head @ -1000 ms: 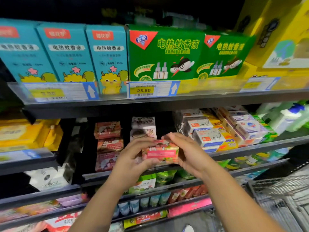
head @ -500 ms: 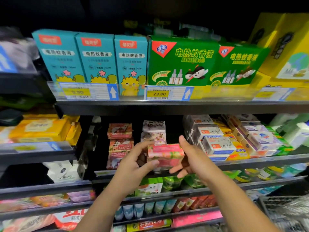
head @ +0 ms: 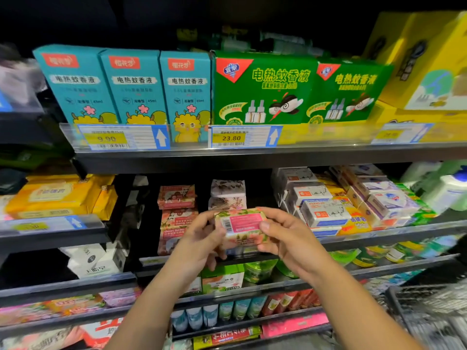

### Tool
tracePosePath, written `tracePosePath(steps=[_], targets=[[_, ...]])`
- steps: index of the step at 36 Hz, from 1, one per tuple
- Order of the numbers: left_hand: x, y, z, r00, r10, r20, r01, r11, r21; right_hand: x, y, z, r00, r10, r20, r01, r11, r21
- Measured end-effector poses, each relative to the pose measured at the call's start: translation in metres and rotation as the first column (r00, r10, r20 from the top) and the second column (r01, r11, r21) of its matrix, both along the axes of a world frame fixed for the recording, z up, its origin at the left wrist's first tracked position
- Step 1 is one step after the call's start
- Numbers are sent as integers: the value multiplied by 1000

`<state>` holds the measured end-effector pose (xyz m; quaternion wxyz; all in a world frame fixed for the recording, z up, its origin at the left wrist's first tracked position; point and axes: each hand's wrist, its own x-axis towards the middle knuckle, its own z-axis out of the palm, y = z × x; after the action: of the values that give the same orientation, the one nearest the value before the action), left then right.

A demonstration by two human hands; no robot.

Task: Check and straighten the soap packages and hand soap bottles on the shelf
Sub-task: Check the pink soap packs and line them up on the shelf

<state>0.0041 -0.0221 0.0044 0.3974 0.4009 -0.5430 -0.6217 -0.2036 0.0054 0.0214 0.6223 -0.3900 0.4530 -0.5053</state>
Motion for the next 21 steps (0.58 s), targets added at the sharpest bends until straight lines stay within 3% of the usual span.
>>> tracePosePath(steps=[3,6,9,17,21], targets=[[6,-3,-4,990,-138,40,141,986,-90,-4,2,2,998,-46,42,42,995,92],[8,-4,-3,992,-128,-18,124,984,-130,-6,3,3,999,-27,41,21,989,147],[8,-6,-4,991,-85,100,110,957,-270,-7,3,3,1000,13,-12,-12,990,141],[-4,-4,3,969,164,-185,-166,986,8,-11,3,-1,939,109,-327,-143,986,-84],[-5,-6,1,964,188,-189,-175,981,84,-4,-1,-4,928,94,-360,-168,969,-179]])
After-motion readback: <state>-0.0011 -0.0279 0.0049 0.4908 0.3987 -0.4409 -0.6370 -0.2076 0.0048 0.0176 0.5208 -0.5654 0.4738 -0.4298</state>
